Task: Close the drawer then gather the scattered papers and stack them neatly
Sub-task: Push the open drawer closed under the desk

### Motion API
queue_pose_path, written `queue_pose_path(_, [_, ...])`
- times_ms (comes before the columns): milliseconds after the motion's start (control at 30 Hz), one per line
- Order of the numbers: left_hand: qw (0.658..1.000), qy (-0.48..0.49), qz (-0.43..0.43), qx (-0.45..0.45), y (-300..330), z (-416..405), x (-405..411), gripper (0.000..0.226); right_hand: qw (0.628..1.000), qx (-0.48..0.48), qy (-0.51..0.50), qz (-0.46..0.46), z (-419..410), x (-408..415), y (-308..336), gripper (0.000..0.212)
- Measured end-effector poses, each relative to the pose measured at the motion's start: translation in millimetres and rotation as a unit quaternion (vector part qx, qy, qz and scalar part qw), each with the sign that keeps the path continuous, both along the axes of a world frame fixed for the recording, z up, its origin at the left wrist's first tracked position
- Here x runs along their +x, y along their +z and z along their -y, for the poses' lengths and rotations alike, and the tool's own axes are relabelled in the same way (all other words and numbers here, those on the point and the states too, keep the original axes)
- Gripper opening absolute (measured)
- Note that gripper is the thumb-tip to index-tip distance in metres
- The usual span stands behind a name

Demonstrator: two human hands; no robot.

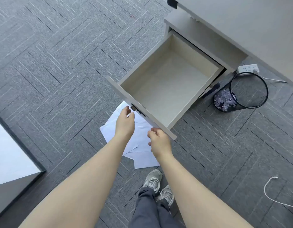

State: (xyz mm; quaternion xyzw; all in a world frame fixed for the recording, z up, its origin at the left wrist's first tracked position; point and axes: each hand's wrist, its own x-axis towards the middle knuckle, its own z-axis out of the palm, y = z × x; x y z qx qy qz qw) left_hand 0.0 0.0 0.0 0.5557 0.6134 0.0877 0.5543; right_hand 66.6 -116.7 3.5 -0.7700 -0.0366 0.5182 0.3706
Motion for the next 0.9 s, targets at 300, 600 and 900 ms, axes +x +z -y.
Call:
queue_pose_path(300, [0.998,0.058,0.012,-0.006,-22,-13,13,0.037,0.998,0.021,-0.059,0.000,-8,4,-4,0.048])
queue_pose_path(600, [0.998,0.066,0.002,0.001,-30,-16,39,0.038,0.998,0.017,-0.062,0.010,-12,23,-6,0.048])
queue_pose_path(900, [0.997,0.068,0.030,-0.008,-43,-27,72,0.045,0.998,0.027,-0.063,0.006,-19,61,-7,0.048])
